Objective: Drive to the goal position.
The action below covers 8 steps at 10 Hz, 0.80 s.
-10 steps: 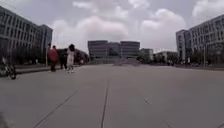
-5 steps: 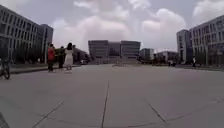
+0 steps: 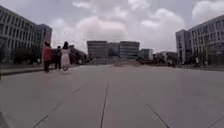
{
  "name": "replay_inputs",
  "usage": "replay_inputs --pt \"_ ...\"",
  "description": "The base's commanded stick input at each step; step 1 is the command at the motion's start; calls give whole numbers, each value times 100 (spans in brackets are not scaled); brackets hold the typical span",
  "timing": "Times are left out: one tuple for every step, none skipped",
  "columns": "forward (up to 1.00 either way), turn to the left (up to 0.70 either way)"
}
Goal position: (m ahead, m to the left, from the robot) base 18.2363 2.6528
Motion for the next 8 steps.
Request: replay_inputs --pt "70 -12" --pt "70 -4" --pt "70 0" --pt "70 0" --pt "70 0" --pt "70 -4" --pt "70 -11" --pt "70 -14"
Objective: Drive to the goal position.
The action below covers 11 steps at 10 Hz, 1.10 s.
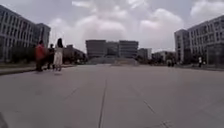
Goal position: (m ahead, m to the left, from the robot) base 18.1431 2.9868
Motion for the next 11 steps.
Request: replay_inputs --pt "70 -14" --pt "70 -14" --pt "70 -14" --pt "70 -14" --pt "70 -14" --pt "70 -14" --pt "70 -14" --pt "70 -14" --pt "70 -13" --pt "70 -10" --pt "70 1"
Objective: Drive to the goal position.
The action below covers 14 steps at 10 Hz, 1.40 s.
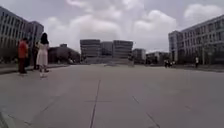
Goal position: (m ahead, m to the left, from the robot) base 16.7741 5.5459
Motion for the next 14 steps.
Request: replay_inputs --pt "70 1" --pt "70 1" --pt "70 1" --pt "70 1" --pt "70 1" --pt "70 1" --pt "70 1" --pt "70 1" --pt "70 1" --pt "70 1" --pt "70 1" --pt "70 1" --pt "70 1" --pt "70 1"
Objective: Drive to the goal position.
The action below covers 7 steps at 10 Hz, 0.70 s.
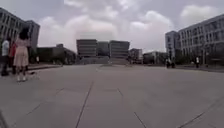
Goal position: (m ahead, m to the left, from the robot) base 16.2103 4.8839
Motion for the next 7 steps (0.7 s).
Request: replay_inputs --pt "70 1" --pt "70 1" --pt "70 1" --pt "70 1" --pt "70 1" --pt "70 1" --pt "70 1"
